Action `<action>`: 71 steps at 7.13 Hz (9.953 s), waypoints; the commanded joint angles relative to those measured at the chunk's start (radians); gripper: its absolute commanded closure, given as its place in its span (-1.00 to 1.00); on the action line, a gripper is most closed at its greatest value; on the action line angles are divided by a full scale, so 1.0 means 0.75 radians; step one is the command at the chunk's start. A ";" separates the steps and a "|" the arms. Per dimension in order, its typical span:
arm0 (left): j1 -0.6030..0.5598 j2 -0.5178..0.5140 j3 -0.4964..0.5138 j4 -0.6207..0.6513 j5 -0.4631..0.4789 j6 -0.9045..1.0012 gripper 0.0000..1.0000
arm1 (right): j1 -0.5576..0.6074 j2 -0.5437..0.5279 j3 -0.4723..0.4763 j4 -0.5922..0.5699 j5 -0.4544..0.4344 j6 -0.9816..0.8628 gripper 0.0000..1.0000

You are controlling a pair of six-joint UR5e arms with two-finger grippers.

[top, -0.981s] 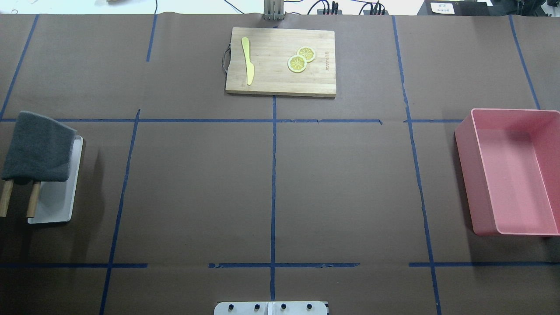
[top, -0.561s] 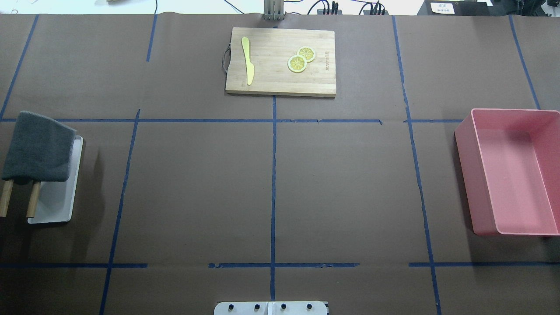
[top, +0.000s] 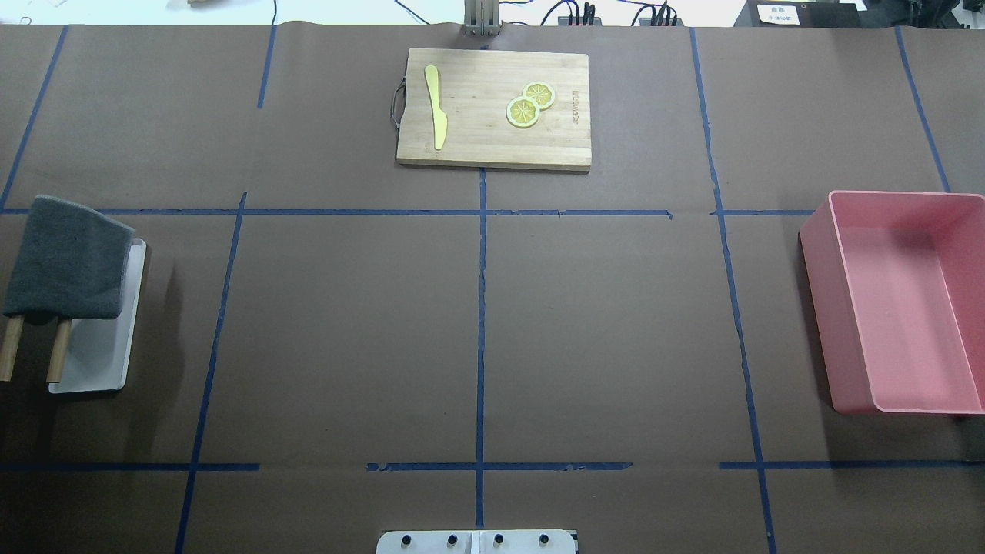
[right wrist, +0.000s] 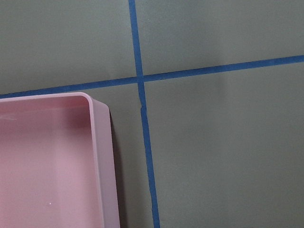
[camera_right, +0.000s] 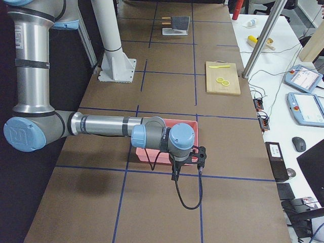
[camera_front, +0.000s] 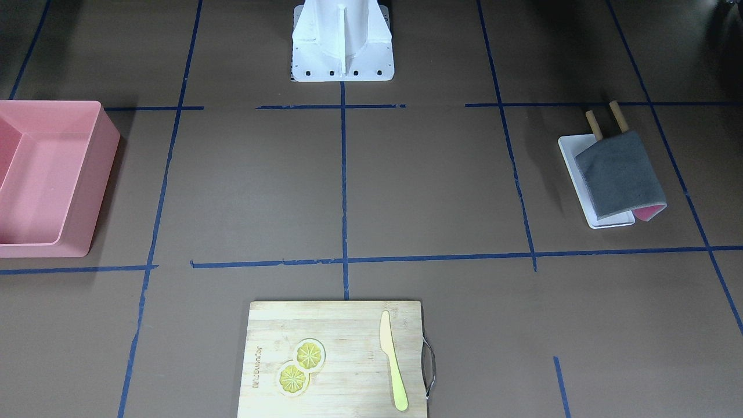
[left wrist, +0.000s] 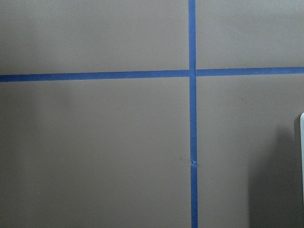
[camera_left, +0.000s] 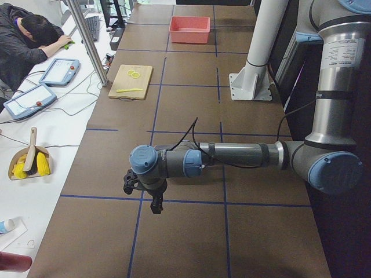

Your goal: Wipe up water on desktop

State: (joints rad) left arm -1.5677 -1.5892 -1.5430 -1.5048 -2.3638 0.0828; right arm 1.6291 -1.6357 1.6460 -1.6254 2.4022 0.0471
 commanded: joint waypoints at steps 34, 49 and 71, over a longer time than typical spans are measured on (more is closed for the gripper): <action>0.554 0.243 -0.313 -0.912 -0.047 -1.256 0.21 | -0.004 0.005 0.002 0.001 0.004 0.011 -1.00; 0.284 0.111 -0.531 -0.561 -0.340 -1.264 0.95 | -0.004 0.072 0.047 0.118 0.018 0.127 -1.00; 1.016 -1.127 -0.285 -0.045 0.327 -2.622 0.96 | -1.642 0.725 0.566 0.506 -1.505 0.692 -0.99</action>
State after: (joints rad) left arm -0.8179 -2.4094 -1.7748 -1.4997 -2.1168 -1.8519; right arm 0.4318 -1.0981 2.0674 -1.2381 1.3148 0.5684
